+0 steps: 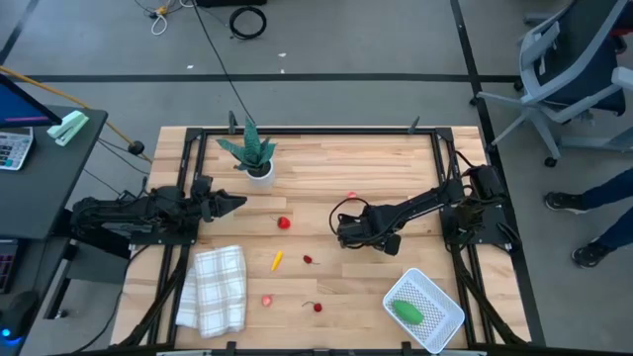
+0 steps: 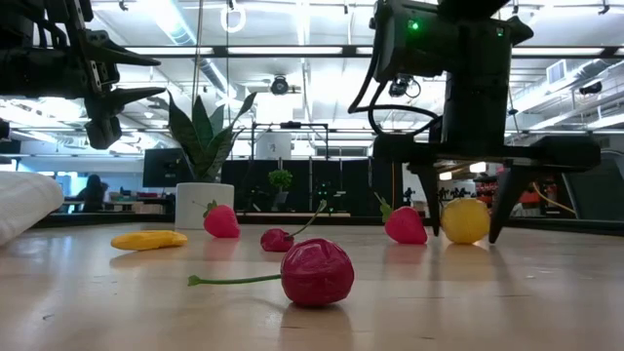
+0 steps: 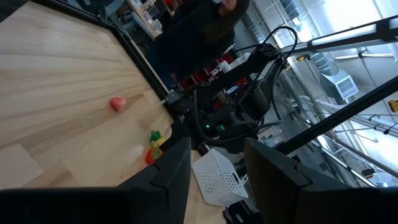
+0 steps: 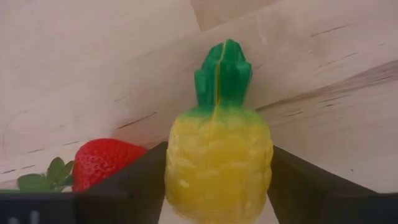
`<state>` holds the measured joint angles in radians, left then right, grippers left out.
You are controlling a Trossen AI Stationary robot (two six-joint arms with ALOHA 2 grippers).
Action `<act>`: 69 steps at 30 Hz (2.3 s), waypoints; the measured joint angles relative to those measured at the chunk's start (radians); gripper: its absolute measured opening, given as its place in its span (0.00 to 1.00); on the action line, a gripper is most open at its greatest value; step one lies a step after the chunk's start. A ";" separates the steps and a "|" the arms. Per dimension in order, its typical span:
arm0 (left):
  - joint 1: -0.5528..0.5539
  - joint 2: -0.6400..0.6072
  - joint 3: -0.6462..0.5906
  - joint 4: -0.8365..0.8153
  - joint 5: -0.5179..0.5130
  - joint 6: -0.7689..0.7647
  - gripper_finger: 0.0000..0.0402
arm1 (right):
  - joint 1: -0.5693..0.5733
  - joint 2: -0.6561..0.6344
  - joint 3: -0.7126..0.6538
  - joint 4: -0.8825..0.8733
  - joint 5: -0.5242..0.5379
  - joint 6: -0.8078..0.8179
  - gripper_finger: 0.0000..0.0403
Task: Pick and placing Produce into tupperware
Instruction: Put the yellow pineapple into the white bin
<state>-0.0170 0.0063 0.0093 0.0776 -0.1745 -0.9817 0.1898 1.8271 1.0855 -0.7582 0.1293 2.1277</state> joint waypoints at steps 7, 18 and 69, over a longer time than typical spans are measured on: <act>0.000 0.000 0.000 0.000 0.000 0.000 0.37 | 0.008 0.000 0.010 -0.002 0.000 -0.002 0.49; 0.000 0.000 0.000 0.000 0.000 0.000 0.39 | 0.074 -0.058 0.052 -0.005 0.000 0.005 0.53; 0.000 0.000 0.000 0.000 0.000 0.000 0.38 | 0.554 -0.208 0.070 -0.276 -0.376 0.317 0.53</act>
<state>-0.0170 0.0063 0.0090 0.0776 -0.1747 -0.9817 0.7441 1.6186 1.1558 -1.0342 -0.2468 2.4448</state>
